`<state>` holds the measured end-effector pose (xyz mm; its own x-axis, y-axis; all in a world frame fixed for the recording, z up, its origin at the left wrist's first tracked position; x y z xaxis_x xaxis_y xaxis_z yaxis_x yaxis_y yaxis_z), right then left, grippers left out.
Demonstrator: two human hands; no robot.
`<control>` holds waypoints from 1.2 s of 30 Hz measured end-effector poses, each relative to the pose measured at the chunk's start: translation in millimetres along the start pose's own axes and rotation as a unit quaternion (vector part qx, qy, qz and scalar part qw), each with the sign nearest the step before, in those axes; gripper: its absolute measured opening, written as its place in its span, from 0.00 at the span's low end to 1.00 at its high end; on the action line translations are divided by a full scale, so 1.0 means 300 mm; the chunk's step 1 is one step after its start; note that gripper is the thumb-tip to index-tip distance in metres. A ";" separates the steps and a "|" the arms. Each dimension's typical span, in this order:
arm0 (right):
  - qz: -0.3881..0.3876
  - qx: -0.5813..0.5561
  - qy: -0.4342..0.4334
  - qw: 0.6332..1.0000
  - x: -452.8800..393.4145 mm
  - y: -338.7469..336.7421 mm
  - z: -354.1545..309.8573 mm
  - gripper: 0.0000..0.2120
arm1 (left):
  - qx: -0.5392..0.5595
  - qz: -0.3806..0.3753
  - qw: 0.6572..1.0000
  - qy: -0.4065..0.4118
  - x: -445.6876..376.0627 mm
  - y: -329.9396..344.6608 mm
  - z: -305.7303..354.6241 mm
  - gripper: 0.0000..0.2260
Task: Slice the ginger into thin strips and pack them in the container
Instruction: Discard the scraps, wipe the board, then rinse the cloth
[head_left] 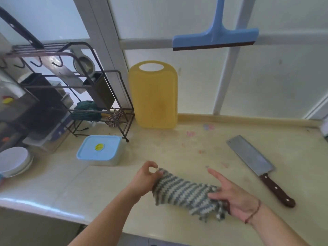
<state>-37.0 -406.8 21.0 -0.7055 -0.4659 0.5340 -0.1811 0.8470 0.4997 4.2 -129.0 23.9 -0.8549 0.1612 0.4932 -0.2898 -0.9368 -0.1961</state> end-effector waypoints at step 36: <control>0.261 0.146 -0.339 0.892 0.190 0.085 -0.005 0.31 | 0.487 -0.328 0.808 -0.058 -0.018 0.241 0.019 0.41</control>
<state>-80.9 -412.1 65.1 -0.9804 0.1886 0.0572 0.1915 0.9801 0.0514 -9.7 -199.5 11.8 -0.5927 0.7441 0.3083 -0.1390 -0.4715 0.8708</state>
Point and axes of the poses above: each hand's wrist, its own x-axis away from the middle knuckle, its own y-axis out of the palm, z = x × y, the point moved 2 cm from there along -x, towards the middle knuckle, and after that the axes turned 5 degrees about -z, right-handed, at the moved point
